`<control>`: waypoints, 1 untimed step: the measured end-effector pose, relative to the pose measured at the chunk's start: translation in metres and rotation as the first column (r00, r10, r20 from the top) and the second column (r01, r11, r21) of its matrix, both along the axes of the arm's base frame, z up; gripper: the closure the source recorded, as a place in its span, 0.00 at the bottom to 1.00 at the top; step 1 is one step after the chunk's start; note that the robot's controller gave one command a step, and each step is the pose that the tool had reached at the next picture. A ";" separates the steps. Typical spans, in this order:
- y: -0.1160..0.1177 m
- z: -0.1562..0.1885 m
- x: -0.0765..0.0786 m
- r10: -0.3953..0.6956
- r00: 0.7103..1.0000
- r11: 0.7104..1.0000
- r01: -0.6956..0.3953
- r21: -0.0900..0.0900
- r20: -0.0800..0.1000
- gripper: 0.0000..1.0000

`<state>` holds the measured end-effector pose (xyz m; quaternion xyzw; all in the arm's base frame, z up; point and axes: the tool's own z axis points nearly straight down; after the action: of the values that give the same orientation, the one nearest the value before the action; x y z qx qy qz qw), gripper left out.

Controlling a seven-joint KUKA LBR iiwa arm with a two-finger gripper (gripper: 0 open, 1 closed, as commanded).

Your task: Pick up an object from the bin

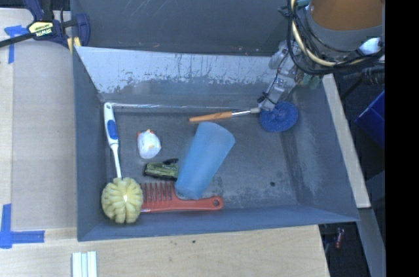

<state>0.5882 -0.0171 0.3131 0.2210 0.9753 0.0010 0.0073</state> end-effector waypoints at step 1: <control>0.061 -0.056 0.037 0.174 0.985 0.985 -0.174 -0.001 -0.002 0.00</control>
Offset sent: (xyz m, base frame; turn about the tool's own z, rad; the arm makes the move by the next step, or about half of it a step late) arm -0.0445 0.1291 -0.0587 0.0749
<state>0.6248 0.0436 0.2566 0.1350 0.9908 0.0009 0.0063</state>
